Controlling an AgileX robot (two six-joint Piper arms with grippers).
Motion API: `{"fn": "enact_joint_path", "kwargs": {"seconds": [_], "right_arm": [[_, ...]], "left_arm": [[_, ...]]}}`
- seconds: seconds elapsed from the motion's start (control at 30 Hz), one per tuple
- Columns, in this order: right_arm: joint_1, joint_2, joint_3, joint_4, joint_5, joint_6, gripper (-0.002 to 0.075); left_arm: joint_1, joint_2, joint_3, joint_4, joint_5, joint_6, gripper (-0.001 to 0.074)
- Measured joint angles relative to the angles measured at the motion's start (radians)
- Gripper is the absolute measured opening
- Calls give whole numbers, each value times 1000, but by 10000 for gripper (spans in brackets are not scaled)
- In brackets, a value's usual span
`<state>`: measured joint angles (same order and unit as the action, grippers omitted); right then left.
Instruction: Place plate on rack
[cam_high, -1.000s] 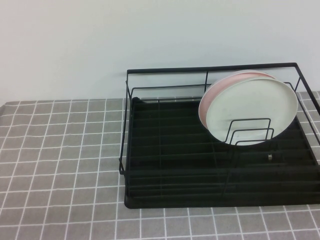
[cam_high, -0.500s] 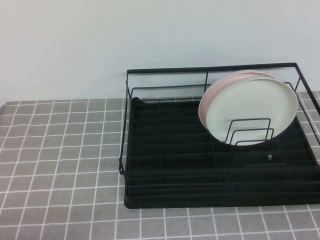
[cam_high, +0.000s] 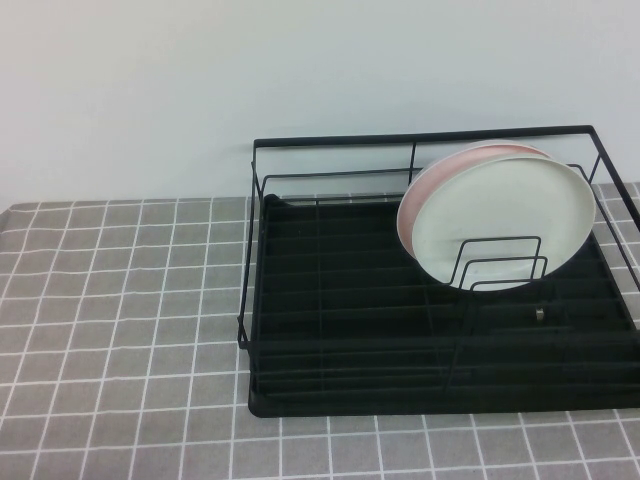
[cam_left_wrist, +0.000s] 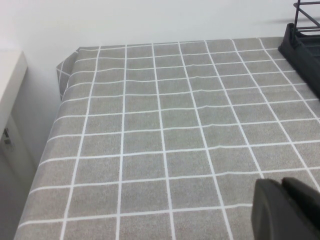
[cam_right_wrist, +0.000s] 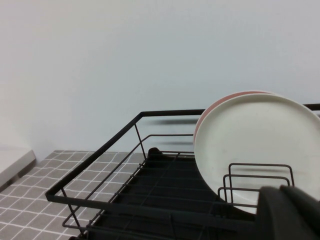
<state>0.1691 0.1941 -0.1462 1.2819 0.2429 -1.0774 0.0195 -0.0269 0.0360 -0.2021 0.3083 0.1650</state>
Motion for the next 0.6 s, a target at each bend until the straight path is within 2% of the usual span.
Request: {"fn": "enact_joint_path", "kwargs": {"seconds": [0.2,0.3,0.43,0.6], "right_arm": [[0,0,0,-46,-17,-26,1],[0,-42,-14,-238,-38,20,1],[0,-127,-17,-567,-53,308,1],[0,-170,-17,-1108,47,846,1]], "left_arm": [[0,0,0,0,0,0,0],[0,0,0,0,0,0,0],[0,0,0,0,0,0,0],[0,0,0,0,0,12,0]]}}
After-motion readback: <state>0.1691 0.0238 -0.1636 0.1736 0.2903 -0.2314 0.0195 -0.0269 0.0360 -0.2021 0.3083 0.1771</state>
